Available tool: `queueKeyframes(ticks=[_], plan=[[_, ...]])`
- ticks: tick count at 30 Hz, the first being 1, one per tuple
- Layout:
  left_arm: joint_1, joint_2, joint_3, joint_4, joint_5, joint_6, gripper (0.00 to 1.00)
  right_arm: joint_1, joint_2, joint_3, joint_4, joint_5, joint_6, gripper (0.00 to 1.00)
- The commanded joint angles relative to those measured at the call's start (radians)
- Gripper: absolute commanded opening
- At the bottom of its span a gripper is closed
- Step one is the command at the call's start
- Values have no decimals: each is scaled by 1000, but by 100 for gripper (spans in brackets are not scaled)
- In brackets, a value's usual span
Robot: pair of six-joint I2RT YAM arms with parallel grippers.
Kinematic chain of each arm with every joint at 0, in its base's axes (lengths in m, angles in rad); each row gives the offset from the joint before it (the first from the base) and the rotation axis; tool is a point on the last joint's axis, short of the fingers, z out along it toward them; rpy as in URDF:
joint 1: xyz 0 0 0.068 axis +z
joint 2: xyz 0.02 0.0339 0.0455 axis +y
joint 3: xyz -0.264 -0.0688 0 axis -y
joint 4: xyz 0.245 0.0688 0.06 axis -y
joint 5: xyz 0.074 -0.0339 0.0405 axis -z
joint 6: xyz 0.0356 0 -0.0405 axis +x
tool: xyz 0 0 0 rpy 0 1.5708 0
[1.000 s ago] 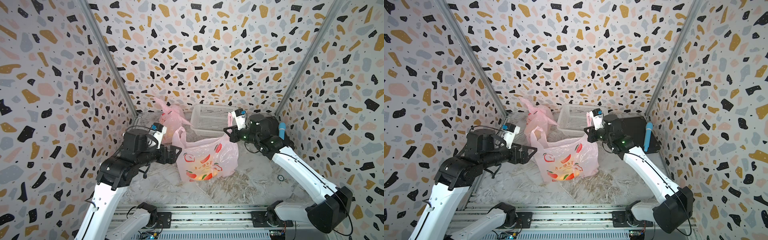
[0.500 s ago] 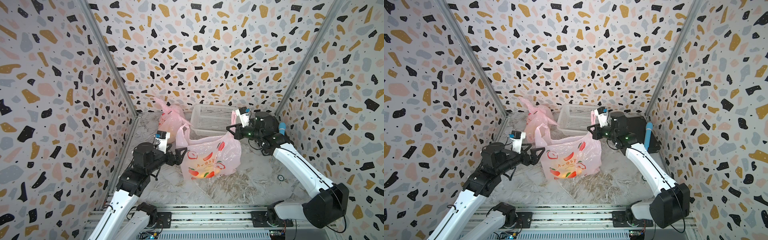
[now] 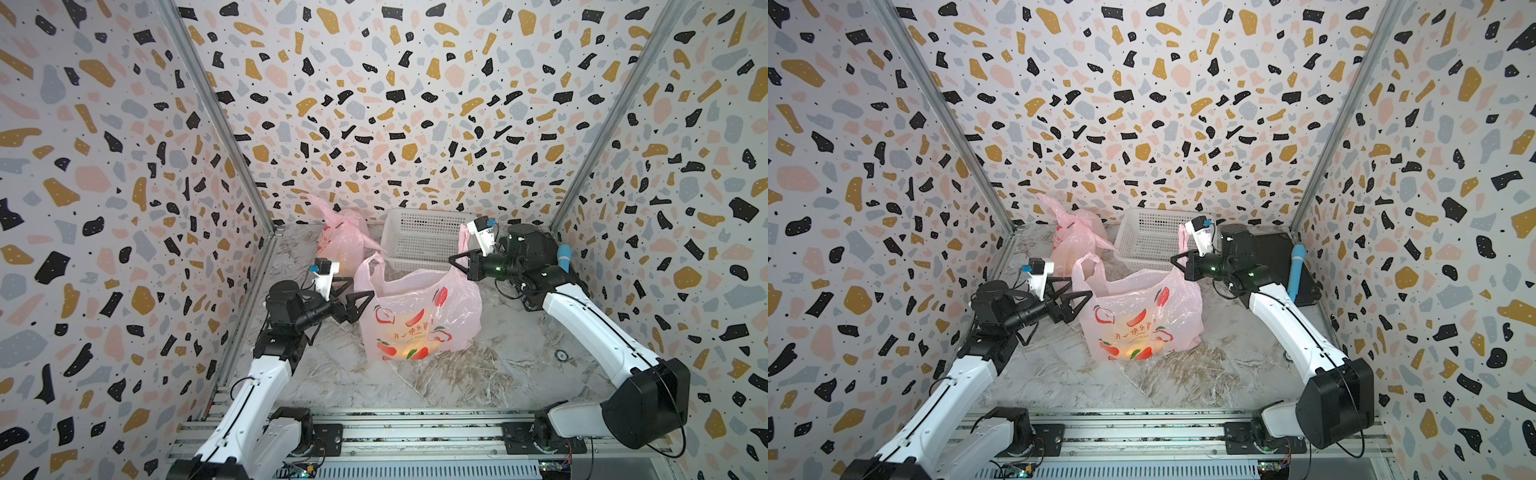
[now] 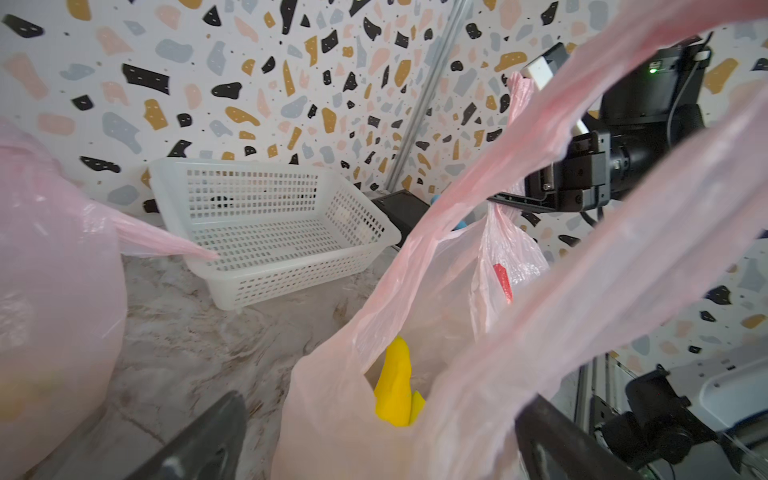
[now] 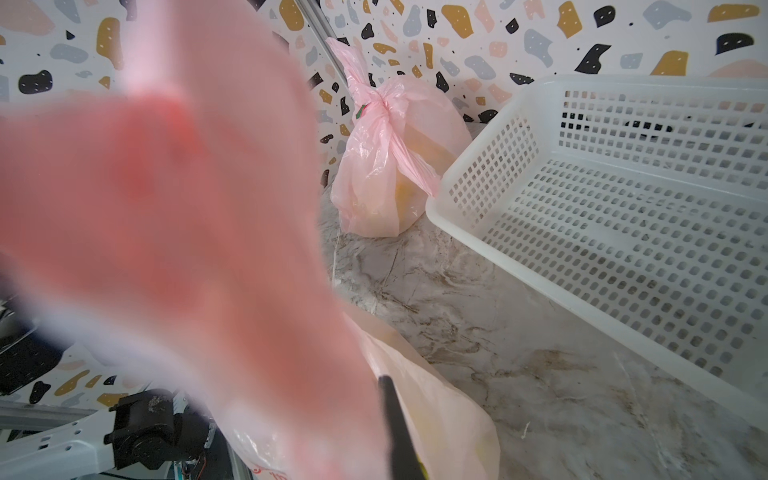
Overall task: Place the banana into a plastic bag & tie a knot
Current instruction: Adjust the plastic bag at the center of the board.
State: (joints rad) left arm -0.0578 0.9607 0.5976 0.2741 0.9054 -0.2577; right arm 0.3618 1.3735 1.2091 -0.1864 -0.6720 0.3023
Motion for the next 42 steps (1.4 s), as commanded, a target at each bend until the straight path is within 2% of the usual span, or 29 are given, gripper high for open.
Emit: queueKeyframes(ticks=[1, 6, 11, 14, 18, 21, 27, 29, 32, 36, 38, 41, 42], plan=[[29, 76, 50, 185, 253, -26, 99, -3, 8, 16, 16, -50, -13, 0], [50, 171, 85, 234, 307, -28, 99, -3, 13, 19, 29, -80, -9, 0], [49, 291, 132, 366, 322, -125, 100, -3, 13, -4, 92, -126, 28, 0], [37, 328, 116, 507, 295, -212, 100, -3, 12, -14, 122, -134, 41, 0], [-11, 333, 144, 379, 235, -113, 98, 0, 24, -21, 204, -166, 89, 0], [-39, 328, 169, 272, 206, -40, 91, 4, 23, -22, 213, -173, 90, 0], [-39, 301, 168, 255, 196, -49, 67, 8, 12, -28, 211, -170, 84, 0], [-45, 295, 168, 253, 193, -54, 66, 10, 9, -32, 209, -166, 82, 0], [-56, 291, 169, 248, 180, -52, 59, 15, 4, -36, 208, -165, 79, 0], [-72, 286, 177, 235, 158, -49, 58, 22, -5, -39, 203, -157, 78, 0], [-80, 281, 179, 217, 135, -38, 49, 26, -8, -38, 199, -156, 77, 0], [-86, 267, 189, 172, 71, -26, 8, 34, -17, -37, 174, -131, 55, 0], [-86, 255, 189, 162, 44, -31, 0, 37, -24, -36, 155, -114, 40, 0]])
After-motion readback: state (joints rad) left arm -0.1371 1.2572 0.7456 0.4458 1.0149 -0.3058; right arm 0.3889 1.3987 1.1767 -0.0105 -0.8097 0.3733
